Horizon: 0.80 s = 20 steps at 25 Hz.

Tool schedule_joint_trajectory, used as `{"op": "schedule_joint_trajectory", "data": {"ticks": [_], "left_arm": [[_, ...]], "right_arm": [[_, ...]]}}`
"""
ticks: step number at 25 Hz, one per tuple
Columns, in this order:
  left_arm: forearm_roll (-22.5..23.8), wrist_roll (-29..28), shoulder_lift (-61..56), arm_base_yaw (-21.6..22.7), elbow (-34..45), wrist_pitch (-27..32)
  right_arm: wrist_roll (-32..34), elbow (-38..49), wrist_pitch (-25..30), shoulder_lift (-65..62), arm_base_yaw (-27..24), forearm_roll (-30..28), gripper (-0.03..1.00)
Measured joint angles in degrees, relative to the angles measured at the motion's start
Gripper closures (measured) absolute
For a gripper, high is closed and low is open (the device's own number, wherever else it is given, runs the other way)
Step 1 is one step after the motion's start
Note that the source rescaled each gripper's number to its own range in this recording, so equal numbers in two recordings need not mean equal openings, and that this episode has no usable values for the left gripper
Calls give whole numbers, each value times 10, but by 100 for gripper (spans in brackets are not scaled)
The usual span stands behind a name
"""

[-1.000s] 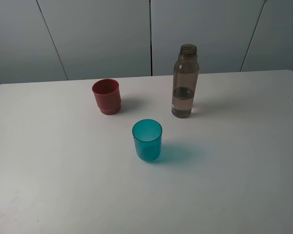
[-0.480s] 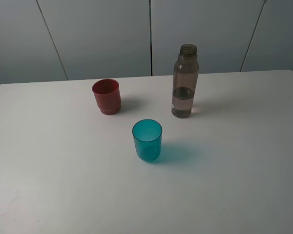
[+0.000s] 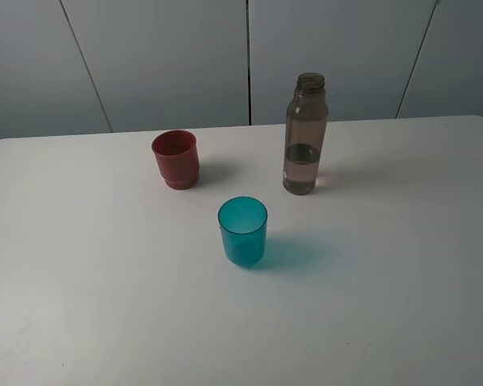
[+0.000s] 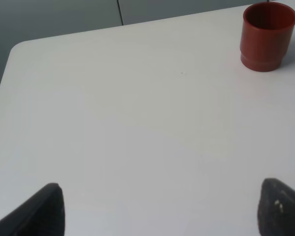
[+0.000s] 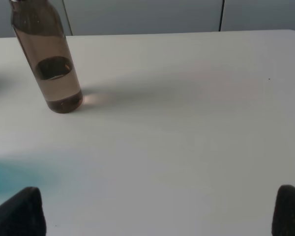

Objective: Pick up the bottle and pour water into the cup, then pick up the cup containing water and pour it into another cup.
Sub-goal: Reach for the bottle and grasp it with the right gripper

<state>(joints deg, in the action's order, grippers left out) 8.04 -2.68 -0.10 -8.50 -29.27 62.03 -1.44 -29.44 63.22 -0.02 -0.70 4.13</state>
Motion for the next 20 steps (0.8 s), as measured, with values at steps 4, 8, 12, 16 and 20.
{"op": "schedule_joint_trajectory", "data": {"ticks": [4, 8, 12, 16, 20], "left_arm": [[0, 0, 0, 0, 0, 0], [0, 0, 0, 0, 0, 0], [0, 0, 0, 0, 0, 0], [0, 0, 0, 0, 0, 0], [0, 0, 0, 0, 0, 0]], "right_arm": [[0, 0, -3, 31, 0, 8, -3], [1, -8, -77, 144, 0, 69, -3], [-3, -16, -244, 270, 0, 100, -3], [-6, -16, -377, 392, 27, 102, -3], [-8, -16, -499, 491, 105, 79, -3]]}}
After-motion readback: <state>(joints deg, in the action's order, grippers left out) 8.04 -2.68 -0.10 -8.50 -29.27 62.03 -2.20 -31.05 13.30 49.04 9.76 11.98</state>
